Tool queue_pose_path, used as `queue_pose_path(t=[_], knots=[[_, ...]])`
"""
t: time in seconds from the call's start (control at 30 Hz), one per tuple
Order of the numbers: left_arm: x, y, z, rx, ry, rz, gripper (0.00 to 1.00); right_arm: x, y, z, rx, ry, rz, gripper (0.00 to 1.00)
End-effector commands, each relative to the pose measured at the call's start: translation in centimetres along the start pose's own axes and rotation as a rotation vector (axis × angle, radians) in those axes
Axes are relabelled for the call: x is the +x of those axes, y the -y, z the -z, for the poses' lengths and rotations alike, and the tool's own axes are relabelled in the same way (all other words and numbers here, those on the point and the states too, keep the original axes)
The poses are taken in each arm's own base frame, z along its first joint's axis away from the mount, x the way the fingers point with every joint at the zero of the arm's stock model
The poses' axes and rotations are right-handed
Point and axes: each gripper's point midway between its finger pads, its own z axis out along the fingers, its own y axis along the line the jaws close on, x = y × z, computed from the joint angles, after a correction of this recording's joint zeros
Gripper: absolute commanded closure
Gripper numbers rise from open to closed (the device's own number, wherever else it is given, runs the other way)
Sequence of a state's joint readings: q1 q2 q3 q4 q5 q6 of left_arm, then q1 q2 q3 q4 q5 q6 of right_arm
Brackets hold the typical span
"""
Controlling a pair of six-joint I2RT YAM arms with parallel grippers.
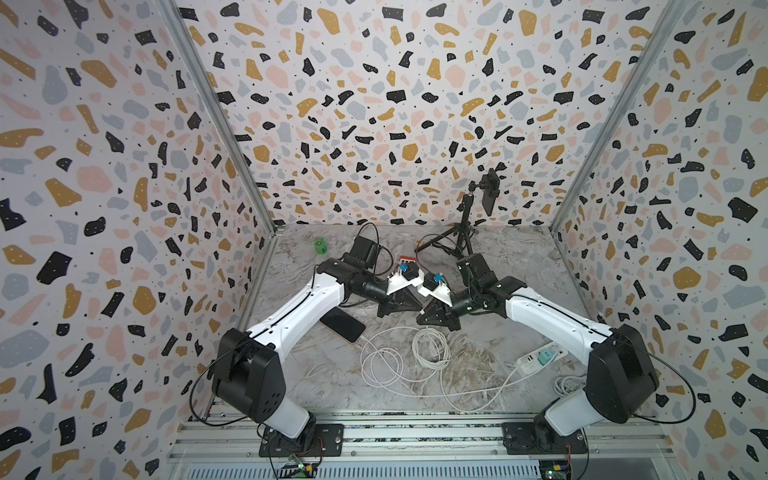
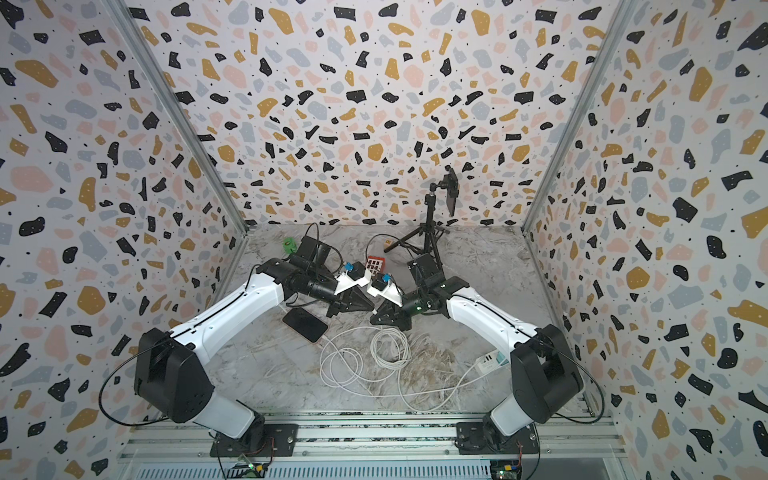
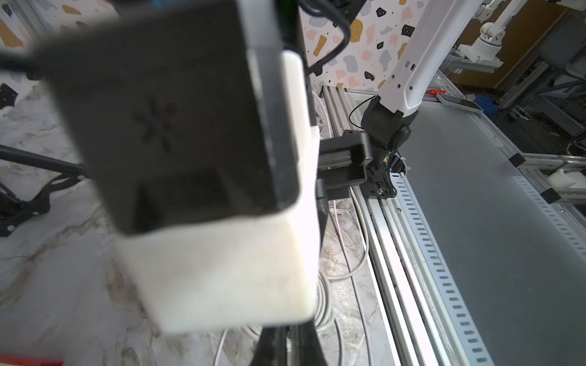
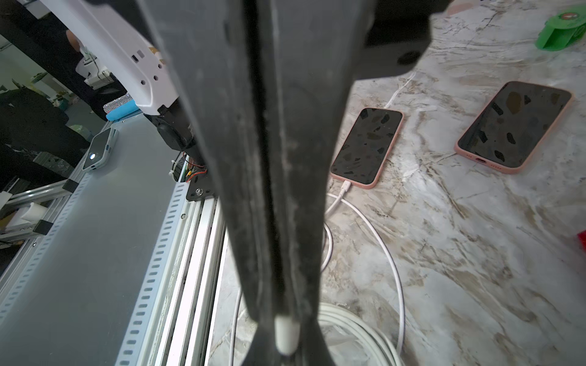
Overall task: Plug the charging cable into the phone
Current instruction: Pick up the charging cable from the center of the board.
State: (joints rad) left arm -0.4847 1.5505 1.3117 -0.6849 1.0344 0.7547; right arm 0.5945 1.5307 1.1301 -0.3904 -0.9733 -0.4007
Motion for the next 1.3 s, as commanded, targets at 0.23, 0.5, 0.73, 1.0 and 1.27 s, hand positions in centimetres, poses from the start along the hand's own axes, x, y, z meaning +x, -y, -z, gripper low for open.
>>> queue_pose_path(t=[0.23, 0.5, 0.73, 1.0, 1.27], knots=[[-1.1, -0.2, -0.2, 0.01, 0.031, 0.084, 1.0, -1.9, -0.7, 2.1, 0.098, 0.142, 0.133, 0.79], [-2.0, -0.4, -0.2, 0.029, 0.084, 0.131, 1.0, -2.3, -0.3, 3.4, 0.144, 0.379, 0.121, 0.64], [-1.7, -0.7, -0.4, 0.022, 0.085, 0.149, 1.0, -2.9, 0.9, 3.3, 0.14, 0.539, 0.089, 0.58], [-1.4, -1.5, -0.2, 0.004, 0.095, 0.174, 1.0, -4.0, 1.3, 3.0, 0.049, 0.645, 0.091, 0.75], [-1.1, -2.2, 0.3, -0.01, 0.111, 0.194, 1.0, -4.0, 1.1, 3.0, 0.031, 0.636, 0.099, 1.0]])
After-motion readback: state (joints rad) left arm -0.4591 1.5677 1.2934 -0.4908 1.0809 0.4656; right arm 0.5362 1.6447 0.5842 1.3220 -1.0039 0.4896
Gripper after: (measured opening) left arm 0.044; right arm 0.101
